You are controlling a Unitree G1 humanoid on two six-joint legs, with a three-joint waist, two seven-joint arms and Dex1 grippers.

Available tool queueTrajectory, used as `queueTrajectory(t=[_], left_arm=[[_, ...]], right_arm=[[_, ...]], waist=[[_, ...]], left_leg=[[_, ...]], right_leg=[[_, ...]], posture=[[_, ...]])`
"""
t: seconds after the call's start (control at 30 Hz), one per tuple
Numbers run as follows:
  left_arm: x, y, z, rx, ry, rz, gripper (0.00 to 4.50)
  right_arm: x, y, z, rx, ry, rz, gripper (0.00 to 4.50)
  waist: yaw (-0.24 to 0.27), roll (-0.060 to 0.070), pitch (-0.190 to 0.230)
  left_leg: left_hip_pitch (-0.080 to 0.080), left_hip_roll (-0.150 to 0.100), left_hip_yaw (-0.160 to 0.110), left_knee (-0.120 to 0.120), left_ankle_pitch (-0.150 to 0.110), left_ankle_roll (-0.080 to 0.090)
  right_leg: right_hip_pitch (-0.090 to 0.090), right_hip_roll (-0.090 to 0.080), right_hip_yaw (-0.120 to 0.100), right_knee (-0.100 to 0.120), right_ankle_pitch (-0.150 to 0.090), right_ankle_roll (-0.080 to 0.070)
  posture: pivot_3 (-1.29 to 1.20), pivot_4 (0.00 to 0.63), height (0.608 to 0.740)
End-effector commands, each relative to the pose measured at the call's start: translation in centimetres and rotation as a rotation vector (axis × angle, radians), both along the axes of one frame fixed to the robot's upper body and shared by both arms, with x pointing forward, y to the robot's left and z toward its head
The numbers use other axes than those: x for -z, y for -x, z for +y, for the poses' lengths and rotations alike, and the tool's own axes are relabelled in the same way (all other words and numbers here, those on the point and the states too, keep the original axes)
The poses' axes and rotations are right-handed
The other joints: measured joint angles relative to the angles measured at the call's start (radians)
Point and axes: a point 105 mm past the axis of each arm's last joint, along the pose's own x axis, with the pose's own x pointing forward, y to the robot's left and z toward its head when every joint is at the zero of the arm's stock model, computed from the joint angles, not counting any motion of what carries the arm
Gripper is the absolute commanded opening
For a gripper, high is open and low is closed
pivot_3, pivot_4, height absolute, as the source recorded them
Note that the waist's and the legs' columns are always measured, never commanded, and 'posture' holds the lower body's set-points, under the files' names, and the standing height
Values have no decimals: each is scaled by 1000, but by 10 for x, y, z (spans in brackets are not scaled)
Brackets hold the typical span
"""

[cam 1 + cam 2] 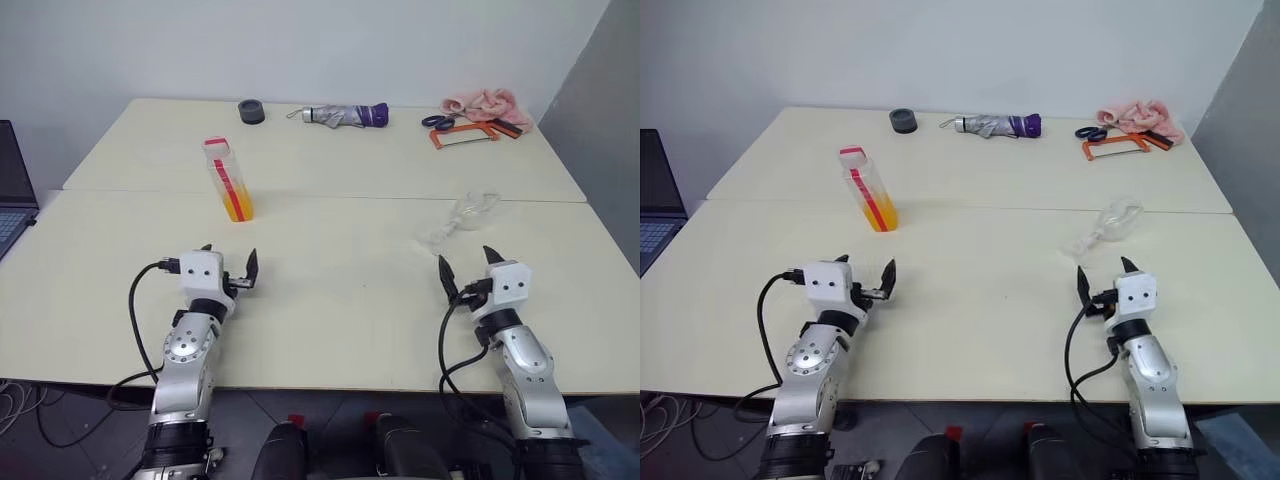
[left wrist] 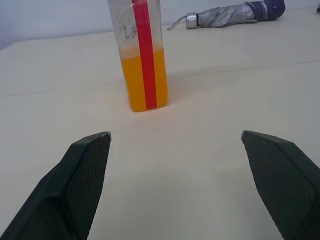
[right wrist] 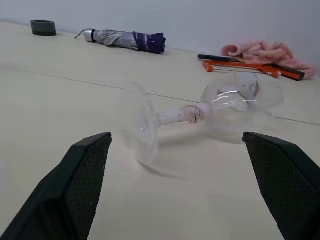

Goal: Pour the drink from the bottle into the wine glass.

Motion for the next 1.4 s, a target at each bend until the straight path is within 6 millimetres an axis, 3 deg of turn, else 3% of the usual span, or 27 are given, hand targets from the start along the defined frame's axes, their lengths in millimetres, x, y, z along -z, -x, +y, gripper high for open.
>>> queueTrajectory(t=[0.03, 0.4, 0.67, 0.77, 0.93, 1.17, 1.4], left_arm=[[-17, 2, -4, 24, -3, -67, 4471], [-31, 6, -16, 99, -2, -127, 4471], [-34, 5, 1, 19, -28, -148, 4471], [-34, 3, 3, -6, -28, -142, 4471], [-44, -10, 0, -55, 1, -137, 4471], [-55, -29, -8, -44, 35, -100, 4471], [-68, -44, -15, -66, 25, -93, 4471]], right_arm=[[-12, -1, -8, 34, 3, -45, 4500], [-9, 1, -6, 33, 2, -40, 4500], [-14, 2, 0, -5, 28, -60, 4500], [-18, 3, 11, -69, 41, -75, 4500], [-43, 8, 62, -386, 38, -83, 4500], [-74, 22, 108, -713, 47, -27, 4500], [-71, 29, 119, -785, 100, 21, 4500]], waist=[[0, 0, 0], [0, 0, 0], [0, 0, 0], [0, 0, 0], [-1, 0, 0], [0, 0, 0], [1, -1, 0]], left_leg=[[0, 0, 0, 0, 0, 0], [0, 0, 0, 0, 0, 0], [0, 0, 0, 0, 0, 0], [0, 0, 0, 0, 0, 0], [0, 0, 0, 0, 0, 0], [-1, 0, -2, 1, 0, 0], [-2, -1, -3, 1, 0, 0]], right_leg=[[0, 0, 0, 0, 0, 0], [0, 0, 0, 0, 0, 0], [0, 0, 0, 0, 0, 0], [0, 0, 0, 0, 0, 0], [0, 1, 0, 0, 0, 0], [0, 1, -1, 0, 0, 0], [0, 0, -2, 0, 0, 0]], posture=[[0, 150, 740], [0, 150, 740], [0, 150, 740], [0, 150, 740], [0, 150, 740], [0, 150, 740], [0, 150, 740]])
